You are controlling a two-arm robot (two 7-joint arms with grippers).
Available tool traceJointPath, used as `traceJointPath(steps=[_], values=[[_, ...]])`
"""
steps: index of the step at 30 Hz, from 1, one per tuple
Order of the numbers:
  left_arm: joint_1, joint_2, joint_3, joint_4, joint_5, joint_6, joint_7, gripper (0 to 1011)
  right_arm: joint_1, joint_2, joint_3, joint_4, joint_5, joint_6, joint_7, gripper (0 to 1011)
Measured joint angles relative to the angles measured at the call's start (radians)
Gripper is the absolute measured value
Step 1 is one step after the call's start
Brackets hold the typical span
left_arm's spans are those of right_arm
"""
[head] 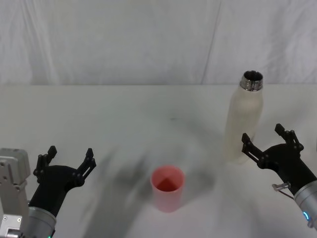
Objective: Grasp the thermos with one hand and pour water into the cup lid.
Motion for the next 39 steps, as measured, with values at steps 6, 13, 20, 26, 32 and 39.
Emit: traceJointPath(steps=[6, 13, 20, 26, 32, 39], values=[[0.0, 0.0, 0.0, 0.0, 0.0, 0.0, 0.0, 1001, -0.035, -0.006, -0.009, -0.036, -0.027, -0.019, -0.008, 1000], [0.0, 0.0, 0.0, 0.0, 0.0, 0.0, 0.0, 1001, -0.056, -0.015, -0.023, -0.051, -0.049, -0.029, -0.008, 1000], [0.0, 0.0, 0.0, 0.0, 0.0, 0.0, 0.0, 1001, -0.062, -0.024, -0.037, -0.053, -0.064, -0.036, -0.005, 1000], [0.0, 0.0, 0.0, 0.0, 0.0, 0.0, 0.0, 1001, -0.063, -0.03, -0.048, -0.054, -0.071, -0.037, 0.0, 1000], [0.0, 0.0, 0.0, 0.0, 0.0, 0.0, 0.0, 1001, -0.062, -0.034, -0.05, -0.053, -0.072, -0.034, 0.005, 1000], [0.0, 0.0, 0.0, 0.0, 0.0, 0.0, 0.0, 1001, -0.062, -0.037, -0.042, -0.045, -0.057, -0.027, 0.007, 1001]])
